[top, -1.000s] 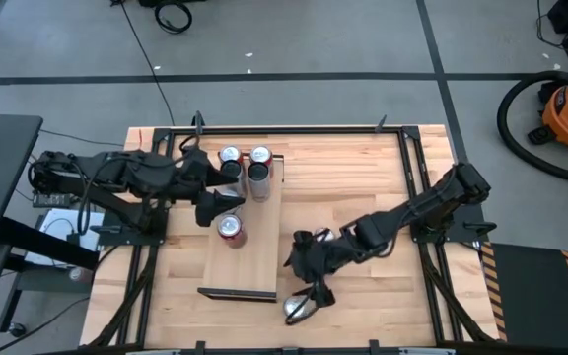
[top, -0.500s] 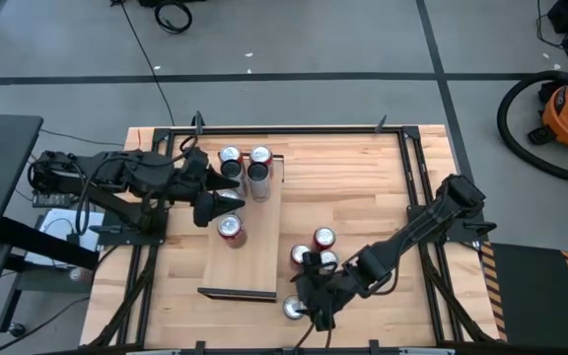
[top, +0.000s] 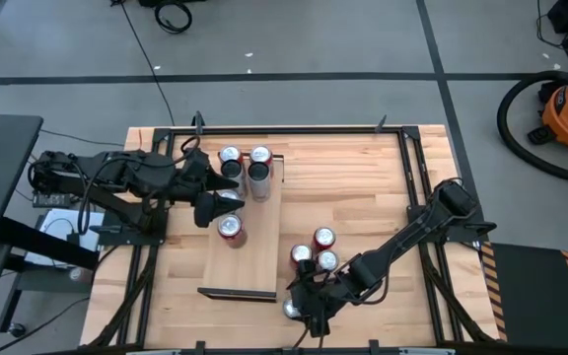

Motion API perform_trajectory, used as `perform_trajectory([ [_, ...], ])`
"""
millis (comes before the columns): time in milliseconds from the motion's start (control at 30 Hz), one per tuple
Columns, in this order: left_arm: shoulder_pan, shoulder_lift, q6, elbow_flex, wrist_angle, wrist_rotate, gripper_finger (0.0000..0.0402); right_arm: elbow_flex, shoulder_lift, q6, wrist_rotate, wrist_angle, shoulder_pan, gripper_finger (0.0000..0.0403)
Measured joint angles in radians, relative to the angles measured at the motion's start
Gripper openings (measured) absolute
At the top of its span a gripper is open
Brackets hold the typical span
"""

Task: Place canned beverage on shelf
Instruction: Put the red and silver soda can aligned with the other red and silver soda can on the shelf

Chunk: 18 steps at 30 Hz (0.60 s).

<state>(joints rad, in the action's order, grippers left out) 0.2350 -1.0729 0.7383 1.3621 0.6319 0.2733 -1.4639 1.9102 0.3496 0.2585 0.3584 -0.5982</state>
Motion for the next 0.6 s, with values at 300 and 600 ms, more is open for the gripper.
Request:
perform_trajectory([
  [300, 0.000, 0.000, 0.008, 0.000, 0.011, -0.008, 0.0389, -0.001, 0.018, -0.025, 0.008, 0.073, 0.000, 0.0362],
  [600, 0.000, 0.000, 0.011, 0.000, 0.010, -0.017, 0.0389, 0.000, 0.015, -0.029, 0.048, 0.321, 0.003, 0.0362],
])
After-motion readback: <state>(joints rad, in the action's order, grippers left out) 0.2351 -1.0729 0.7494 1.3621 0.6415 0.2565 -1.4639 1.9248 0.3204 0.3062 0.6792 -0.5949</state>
